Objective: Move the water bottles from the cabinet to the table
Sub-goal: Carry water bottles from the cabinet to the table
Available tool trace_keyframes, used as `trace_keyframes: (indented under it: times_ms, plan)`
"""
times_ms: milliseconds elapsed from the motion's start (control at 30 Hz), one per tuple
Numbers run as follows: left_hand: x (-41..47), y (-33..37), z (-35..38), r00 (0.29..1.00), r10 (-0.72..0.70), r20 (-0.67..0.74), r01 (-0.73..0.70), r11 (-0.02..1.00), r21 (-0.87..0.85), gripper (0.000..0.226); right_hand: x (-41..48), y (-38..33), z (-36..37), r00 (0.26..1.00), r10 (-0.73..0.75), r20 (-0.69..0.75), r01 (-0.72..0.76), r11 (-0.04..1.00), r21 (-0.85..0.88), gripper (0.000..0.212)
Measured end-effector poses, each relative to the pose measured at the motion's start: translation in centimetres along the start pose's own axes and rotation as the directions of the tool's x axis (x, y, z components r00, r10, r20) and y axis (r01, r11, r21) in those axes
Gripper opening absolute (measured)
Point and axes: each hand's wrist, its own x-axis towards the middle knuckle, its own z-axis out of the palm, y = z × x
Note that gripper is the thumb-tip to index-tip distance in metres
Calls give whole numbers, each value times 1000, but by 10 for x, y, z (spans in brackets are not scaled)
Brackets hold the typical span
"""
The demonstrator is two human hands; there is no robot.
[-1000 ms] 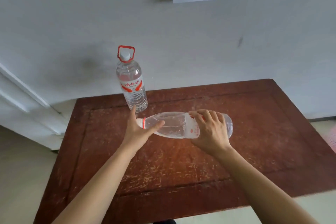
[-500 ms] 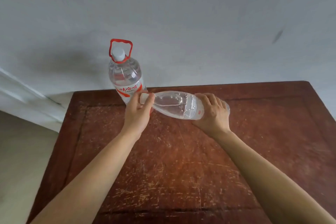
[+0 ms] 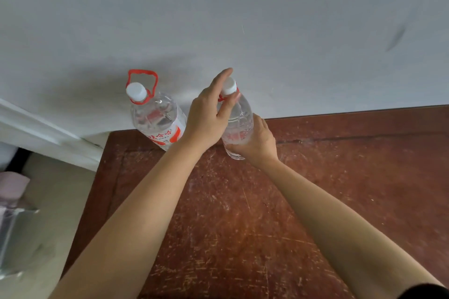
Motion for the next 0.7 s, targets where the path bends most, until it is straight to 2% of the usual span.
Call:
trace_keyframes:
  times_ms: [133, 267, 333, 433, 567, 700]
  plan:
    - [-9, -5, 7, 997, -57, -45, 53, 995, -81, 45, -2, 4, -2, 997, 7, 79, -8, 1000, 6, 107]
    - [-21, -6, 12, 996, -87, -32, 83, 989, -121, 47, -15, 2, -3, 996, 32, 81, -34, 999, 23, 109]
    - [-21, -3, 16, 996, -85, -32, 80, 989, -128, 49, -19, 0, -7, 994, 58, 97, -59, 998, 11, 106]
    - [-15, -4, 10, 995, -101, -18, 98, 989, -111, 56, -30, 0, -19, 988, 77, 132, -63, 993, -104, 94]
    - [-35, -21, -1, 993, -93, 72, 79, 981, 176, 61, -56, 0, -41, 987, 112, 112, -82, 966, -246, 88]
    - [-104, -50, -6, 979, -156, 130, 104, 935, 340, 63, -87, 2, -56, 994, 99, 55, -73, 931, -358, 75]
